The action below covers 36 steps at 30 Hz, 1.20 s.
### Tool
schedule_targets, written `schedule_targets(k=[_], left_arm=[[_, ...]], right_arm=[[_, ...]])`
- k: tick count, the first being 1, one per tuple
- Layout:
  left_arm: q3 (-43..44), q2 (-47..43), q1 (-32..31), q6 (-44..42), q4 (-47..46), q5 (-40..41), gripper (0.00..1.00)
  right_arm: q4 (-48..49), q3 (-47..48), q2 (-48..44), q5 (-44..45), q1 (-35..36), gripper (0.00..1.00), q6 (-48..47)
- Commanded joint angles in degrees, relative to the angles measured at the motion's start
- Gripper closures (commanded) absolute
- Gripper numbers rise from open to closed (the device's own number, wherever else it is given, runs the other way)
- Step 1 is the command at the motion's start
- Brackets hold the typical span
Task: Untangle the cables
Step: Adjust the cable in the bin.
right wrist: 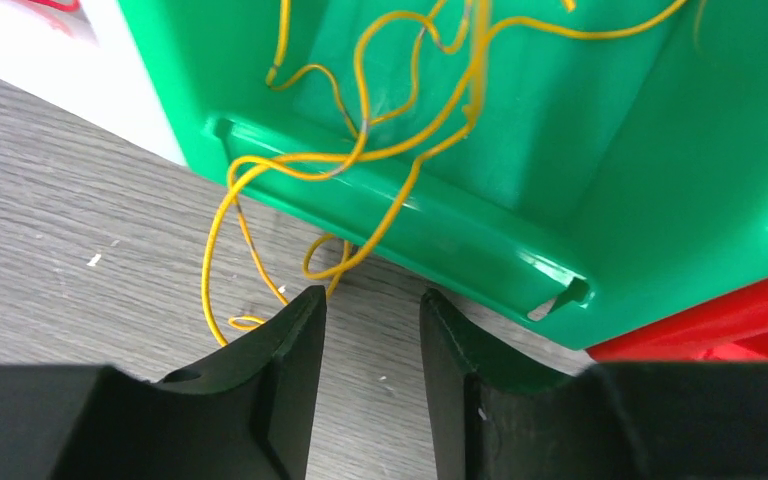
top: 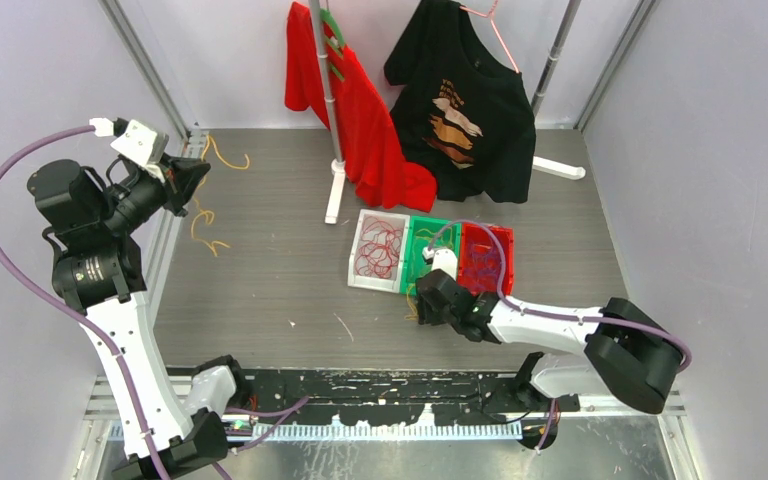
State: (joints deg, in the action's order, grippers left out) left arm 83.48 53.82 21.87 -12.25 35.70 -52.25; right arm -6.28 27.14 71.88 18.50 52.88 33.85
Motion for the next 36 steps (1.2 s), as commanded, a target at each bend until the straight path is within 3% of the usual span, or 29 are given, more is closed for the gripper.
schedule_targets(k=[1, 9, 14, 20, 30, 32, 36], left_arm=[[1.8, -0.5, 0.1, 0.1, -0.5, -0.7, 1.0], [2.7, -0.2, 0.1, 0.1, -0.3, -1.0, 1.0], [3.4, 0.3, 0.1, 0.6, -0.3, -1.0, 1.0], [3.0, -0.2, 0.1, 0.4, -0.2, -1.1, 1.0], [4.0, -0.2, 0.1, 0.7, 0.0, -1.1, 1.0], [4.0, -0.3, 0.1, 0.7, 0.0, -1.0, 1.0], [4.7, 0.2, 0.1, 0.1, 1.3, -1.2, 1.0]], right_arm=[[3.3, -0.5, -2.6, 1.2, 0.7, 0.55, 3.2], [-13.3, 5.1, -17.9, 7.0, 1.0, 0.54, 4.3], [-8.8, 4.7, -19.1, 0.4, 1.4, 0.37, 3.8], [-1.9, 3.6, -10.3, -3.9, 2.0, 0.37, 2.5], [2.9, 4.4, 0.9, 5.2, 2.1, 0.57, 0.5], [5.2, 3.2, -0.2, 6.0, 2.1, 0.65, 0.2], [3.1, 4.2, -6.4, 6.3, 2.1, 0.92, 1.1]])
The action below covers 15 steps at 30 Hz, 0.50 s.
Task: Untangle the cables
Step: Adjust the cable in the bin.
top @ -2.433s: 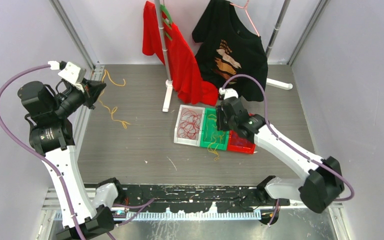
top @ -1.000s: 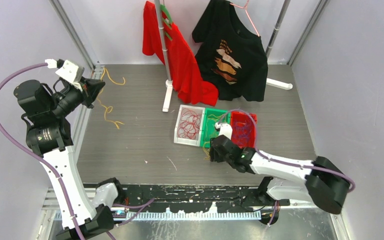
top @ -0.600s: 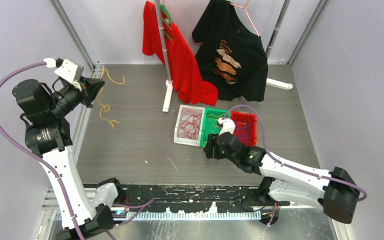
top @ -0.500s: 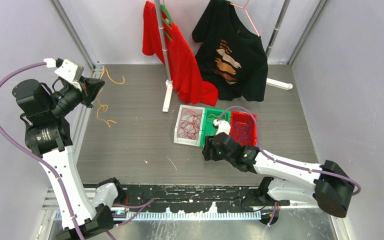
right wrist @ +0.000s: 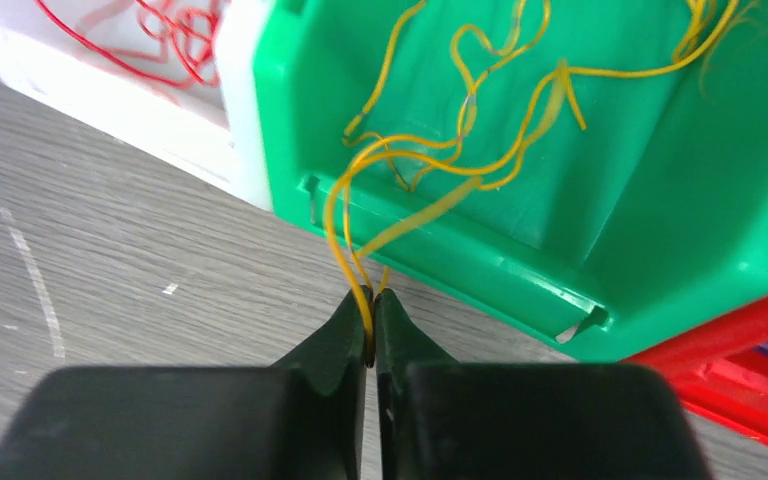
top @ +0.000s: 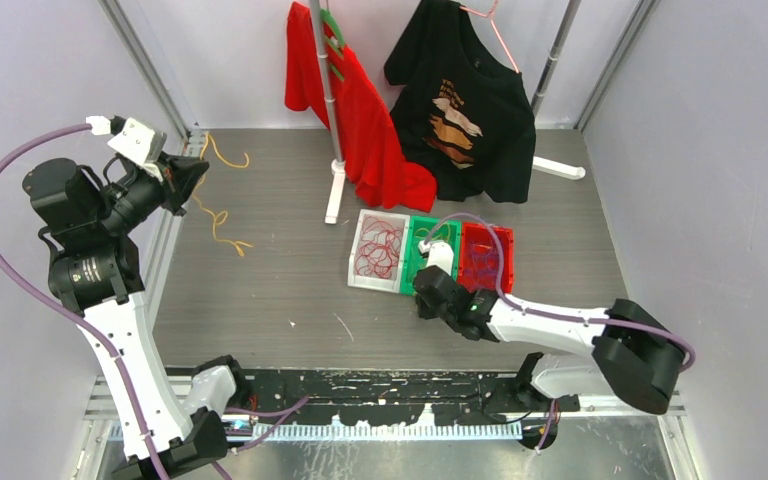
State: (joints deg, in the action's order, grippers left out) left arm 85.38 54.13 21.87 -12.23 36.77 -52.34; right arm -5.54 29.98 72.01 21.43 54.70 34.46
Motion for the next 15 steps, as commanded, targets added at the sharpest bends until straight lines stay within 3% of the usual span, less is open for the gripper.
schedule_targets(k=[1, 7, 15], left_arm=[[2.9, 0.0, 0.1, 0.0, 0.7, -1.3, 1.0], [2.2, -0.5, 0.1, -0.3, 2.2, -3.4, 1.0], [2.3, -0.8, 0.2, 0.0, 5.5, -8.4, 1.0]], right_arm=[[0.6, 2.6, -8.8, 3.6, 0.3, 0.98, 1.1], [-11.1, 11.2, -12.4, 5.2, -4.9, 0.99, -0.3], [-8.0, 16.7, -0.8, -1.4, -14.5, 0.99, -5.1]])
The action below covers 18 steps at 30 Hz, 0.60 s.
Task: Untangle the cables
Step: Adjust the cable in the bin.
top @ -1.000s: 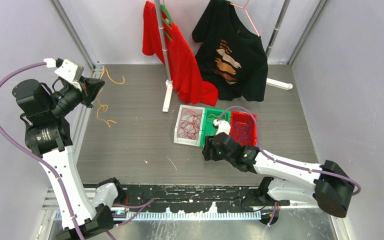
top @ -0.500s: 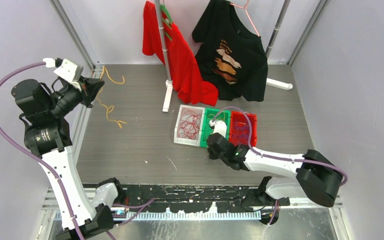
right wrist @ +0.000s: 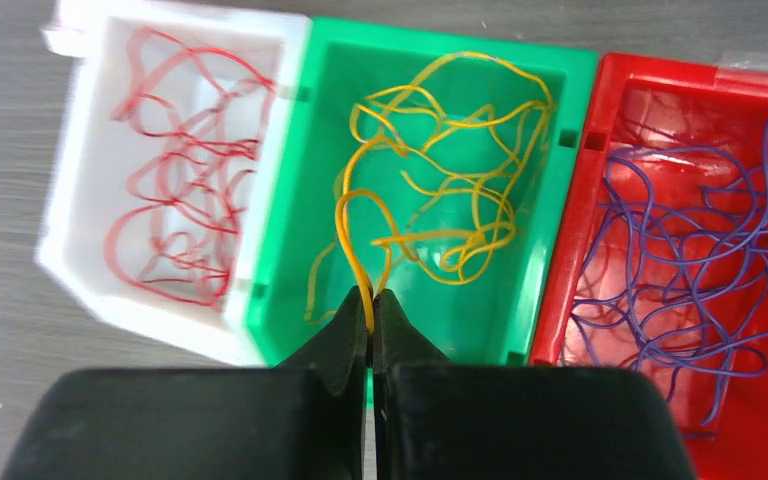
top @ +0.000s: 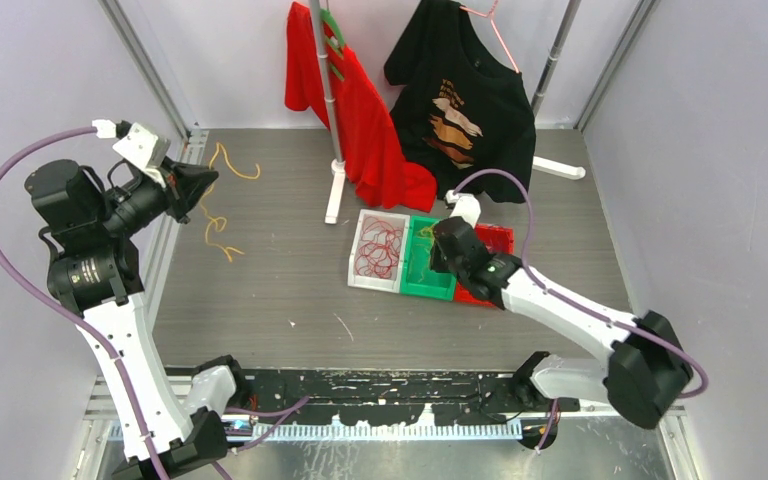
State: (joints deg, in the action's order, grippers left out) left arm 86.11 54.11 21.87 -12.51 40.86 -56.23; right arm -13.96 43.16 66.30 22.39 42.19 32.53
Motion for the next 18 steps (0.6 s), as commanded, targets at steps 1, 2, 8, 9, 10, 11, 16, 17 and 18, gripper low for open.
schedule_targets(k=[1, 2, 8, 9, 10, 11, 16, 17, 18], left_arm=[[1.5, -0.8, 0.1, 1.0, 1.5, -5.2, 1.0], [1.5, -0.6, 0.1, 2.1, 1.5, -6.2, 1.0], [-1.1, -0.7, 0.1, 13.3, -3.2, -14.2, 1.0], [-1.8, -0.9, 0.1, 15.4, -4.8, -15.2, 1.0], [-2.4, -1.1, 0.1, 17.0, -6.0, -16.4, 1.0], [-2.8, -1.2, 0.1, 18.1, -6.9, -17.4, 1.0], [-3.8, -2.0, 0.0, 21.2, -8.8, -19.7, 1.0], [-4.7, -2.3, -0.2, 22.3, -9.8, -20.0, 1.0], [-6.1, -2.7, -0.9, 23.8, -11.2, -20.0, 1.0]], right_arm=[[0.7, 4.6, 7.0, -2.5, -2.4, 0.99, -3.7], [0.8, 5.9, 8.9, -2.5, -2.5, 0.99, -4.1], [1.8, 12.7, 21.0, -3.0, -2.7, 0.99, -5.9], [1.7, 13.7, 22.7, -3.1, -2.6, 0.99, -6.0], [1.5, 14.6, 24.2, -3.1, -2.6, 0.99, -6.3], [0.8, 15.4, 25.9, -3.5, -2.6, 0.99, -6.5], [-2.0, 15.9, 20.1, -3.0, -1.5, 0.52, -8.5], [-2.7, 16.2, 18.0, -3.3, -1.5, 0.47, -8.7], [-4.0, 16.6, 16.0, -3.5, -1.5, 0.43, -8.8]])
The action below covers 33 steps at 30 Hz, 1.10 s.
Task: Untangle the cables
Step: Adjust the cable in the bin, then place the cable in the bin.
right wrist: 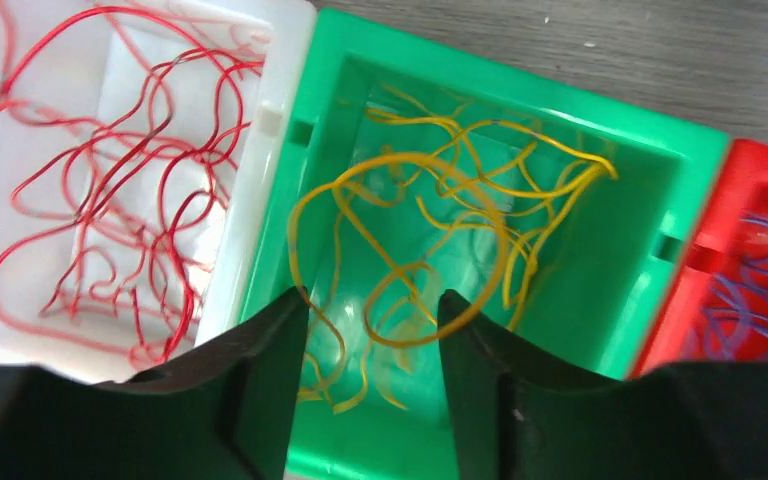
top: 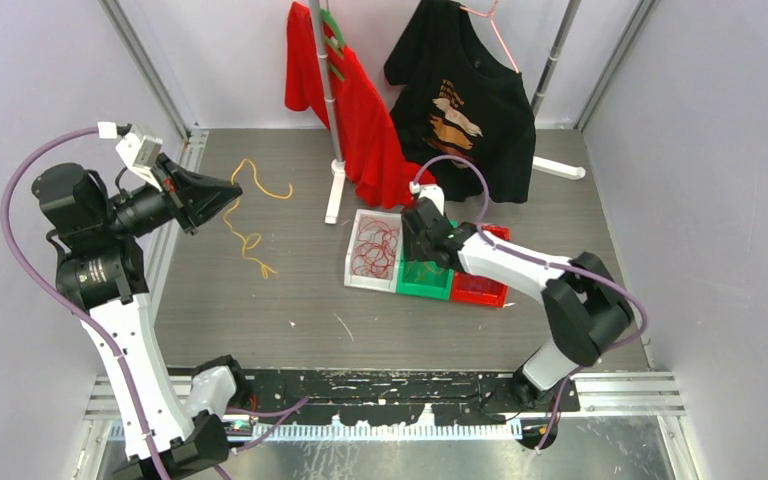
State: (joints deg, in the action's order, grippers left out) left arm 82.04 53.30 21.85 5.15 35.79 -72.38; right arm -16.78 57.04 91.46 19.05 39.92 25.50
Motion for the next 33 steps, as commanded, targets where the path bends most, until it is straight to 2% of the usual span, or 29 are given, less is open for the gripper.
schedule_targets(k=[1, 8, 13, 17, 21, 25, 30, 33], left_arm=[[-3.4, -2.3, -1.5, 7.1, -7.5, -3.4, 1.0], [-9.3, -3.6, -6.1, 7.8, -9.2, -0.9, 1.0], [-10.4, -3.0, -8.5, 7.8, -8.2, 0.4, 1.0], [-12.8, -3.6, -10.2, 5.5, -5.6, 2.2, 1.0], [-14.2, -3.8, -12.1, 4.4, -3.0, 3.2, 1.0], [-13.8, -3.6, -13.4, 2.2, 1.0, 1.3, 1.0], [-10.9, -2.8, -14.0, -7.1, 13.3, -1.7, 1.0], [-11.6, -3.4, -14.2, -7.9, 14.5, -1.5, 1.0]], right_arm=[[-2.6, 3.3, -11.2, -0.3, 0.7, 0.42, -2.2], [-5.6, 3.9, -23.8, -7.4, 0.7, 0.21, -6.1], [-4.4, 6.1, -29.2, -15.2, 1.4, 0.17, -11.0], [3.0, 6.1, -32.2, -23.8, 4.7, 0.13, -14.7], [10.6, 8.8, -28.9, -26.6, 10.9, 0.0, -18.1], [23.8, 7.9, -25.4, -26.1, 16.4, 0.0, -23.9], [25.1, 15.9, -16.8, -34.7, 16.5, 0.0, -21.1], [28.7, 17.7, -12.9, -39.5, 16.4, 0.0, -18.2]])
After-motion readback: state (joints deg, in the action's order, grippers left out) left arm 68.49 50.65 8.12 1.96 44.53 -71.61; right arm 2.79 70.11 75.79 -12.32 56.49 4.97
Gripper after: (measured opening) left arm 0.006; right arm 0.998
